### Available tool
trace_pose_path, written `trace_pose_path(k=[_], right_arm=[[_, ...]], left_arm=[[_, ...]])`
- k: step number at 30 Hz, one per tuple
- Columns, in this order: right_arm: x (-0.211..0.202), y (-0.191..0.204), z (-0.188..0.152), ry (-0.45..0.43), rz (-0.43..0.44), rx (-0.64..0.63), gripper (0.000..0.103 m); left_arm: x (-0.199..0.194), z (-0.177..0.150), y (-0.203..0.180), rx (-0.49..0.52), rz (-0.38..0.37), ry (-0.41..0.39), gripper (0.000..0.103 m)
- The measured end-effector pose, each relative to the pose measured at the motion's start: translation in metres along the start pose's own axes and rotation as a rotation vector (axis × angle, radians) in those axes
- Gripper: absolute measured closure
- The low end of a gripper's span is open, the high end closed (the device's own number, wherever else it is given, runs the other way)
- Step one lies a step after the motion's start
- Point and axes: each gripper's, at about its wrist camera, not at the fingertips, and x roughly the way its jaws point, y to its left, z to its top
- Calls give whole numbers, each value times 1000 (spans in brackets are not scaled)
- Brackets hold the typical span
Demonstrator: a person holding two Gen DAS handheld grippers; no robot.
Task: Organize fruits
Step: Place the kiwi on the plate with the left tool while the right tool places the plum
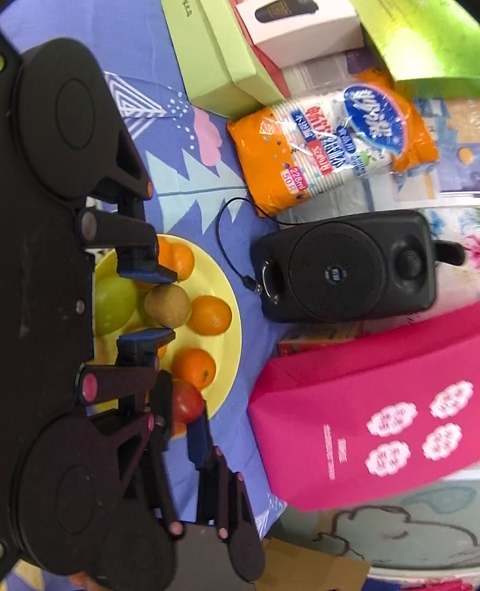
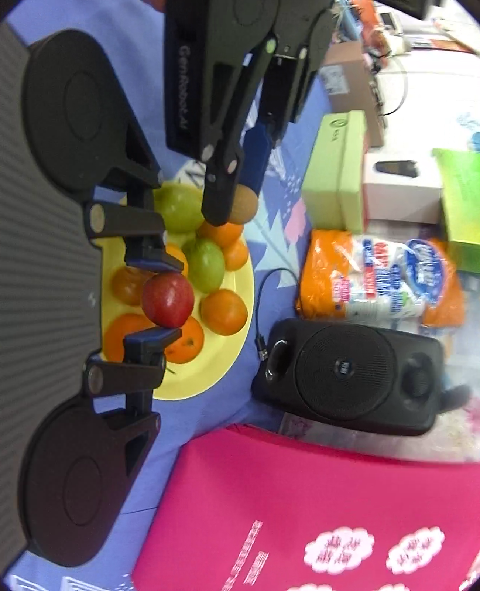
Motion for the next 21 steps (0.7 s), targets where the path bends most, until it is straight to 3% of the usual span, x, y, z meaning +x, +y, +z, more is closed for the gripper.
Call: trace_pose_path(k=[7, 8, 9, 21], right_arm=[[26, -3, 4, 40, -7, -18, 72], [26, -4, 5, 41, -9, -11, 68], [24, -5, 5, 36, -16, -7, 57], [-36, 3, -26, -67, 11, 49, 52]], left_arm=[[53, 31, 12, -14, 24, 62, 77], [60, 33, 13, -10, 31, 71, 77], [65, 33, 13, -7, 32, 78, 77], [100, 36, 23, -45, 93, 123, 77]])
